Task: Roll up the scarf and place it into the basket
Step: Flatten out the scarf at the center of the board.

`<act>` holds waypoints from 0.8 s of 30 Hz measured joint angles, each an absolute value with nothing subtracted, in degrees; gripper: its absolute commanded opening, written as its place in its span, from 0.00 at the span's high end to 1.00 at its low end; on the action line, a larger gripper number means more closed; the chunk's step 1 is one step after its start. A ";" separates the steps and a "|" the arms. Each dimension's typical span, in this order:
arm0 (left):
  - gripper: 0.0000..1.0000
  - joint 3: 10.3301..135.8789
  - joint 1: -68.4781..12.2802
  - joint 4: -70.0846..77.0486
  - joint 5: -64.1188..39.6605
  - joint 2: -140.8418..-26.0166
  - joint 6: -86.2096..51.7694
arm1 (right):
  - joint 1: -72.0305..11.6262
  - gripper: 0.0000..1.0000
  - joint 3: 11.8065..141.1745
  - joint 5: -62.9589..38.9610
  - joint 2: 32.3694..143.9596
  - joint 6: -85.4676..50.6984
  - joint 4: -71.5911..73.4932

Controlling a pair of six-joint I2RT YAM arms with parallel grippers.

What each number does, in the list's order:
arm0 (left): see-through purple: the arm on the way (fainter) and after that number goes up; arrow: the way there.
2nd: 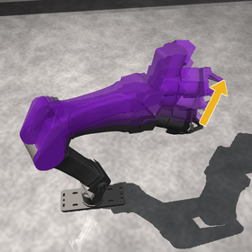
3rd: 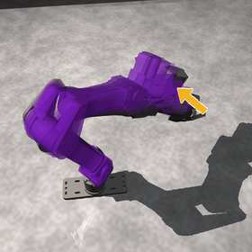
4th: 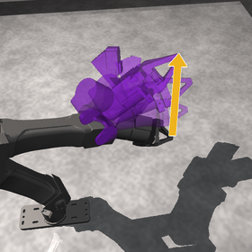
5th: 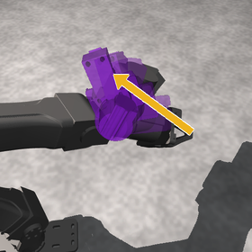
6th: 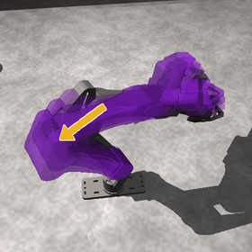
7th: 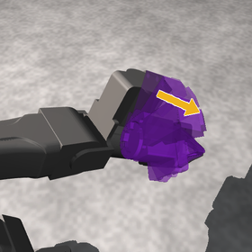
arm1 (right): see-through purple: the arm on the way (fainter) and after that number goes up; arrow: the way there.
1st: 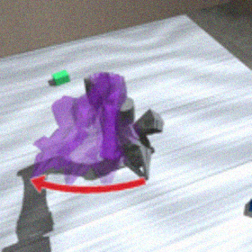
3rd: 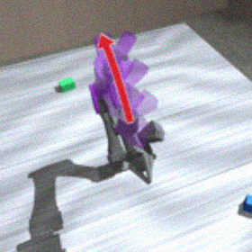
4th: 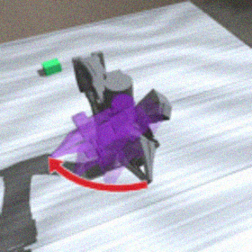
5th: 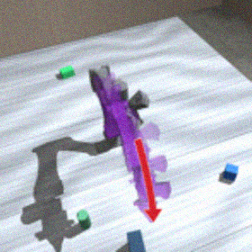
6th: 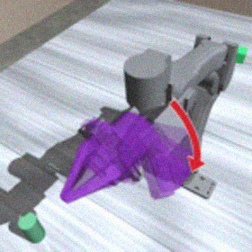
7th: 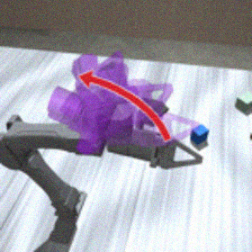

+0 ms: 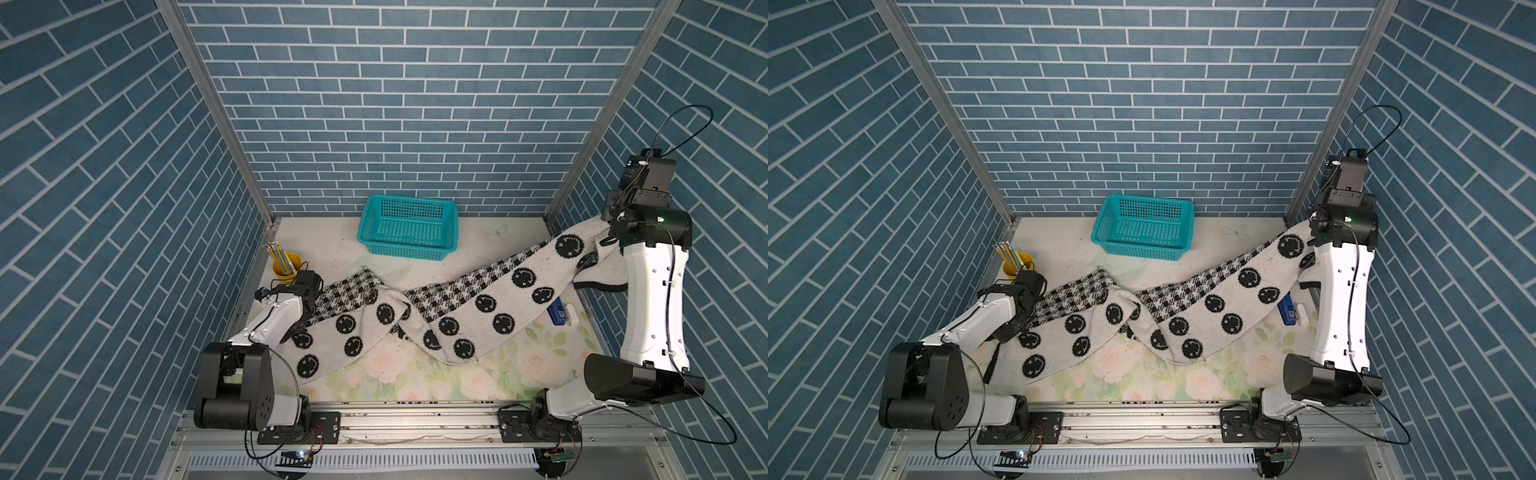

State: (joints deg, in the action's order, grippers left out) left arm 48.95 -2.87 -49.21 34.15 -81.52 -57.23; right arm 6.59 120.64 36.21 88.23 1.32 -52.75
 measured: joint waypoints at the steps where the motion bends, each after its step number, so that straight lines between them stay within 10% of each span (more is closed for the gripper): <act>1: 0.86 50.04 -2.00 -49.17 34.37 -82.83 -56.55 | 6.59 1.00 122.30 36.60 88.75 1.32 -52.84; 14: 0.82 58.28 2.00 -47.86 38.04 -85.38 -48.36 | 6.59 1.00 129.19 43.07 89.17 2.00 -53.06; 20: 0.00 56.55 2.00 -44.66 28.49 -82.17 -39.57 | 6.37 1.00 129.14 44.12 89.12 2.00 -52.73; 24: 0.00 55.57 2.02 -44.38 21.47 -77.89 -35.79 | 5.69 1.00 128.75 44.69 89.23 2.04 -52.71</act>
State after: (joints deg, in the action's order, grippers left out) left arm 55.57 2.02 -44.38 21.47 -77.89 -35.79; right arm 5.69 128.75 44.69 89.23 2.04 -52.71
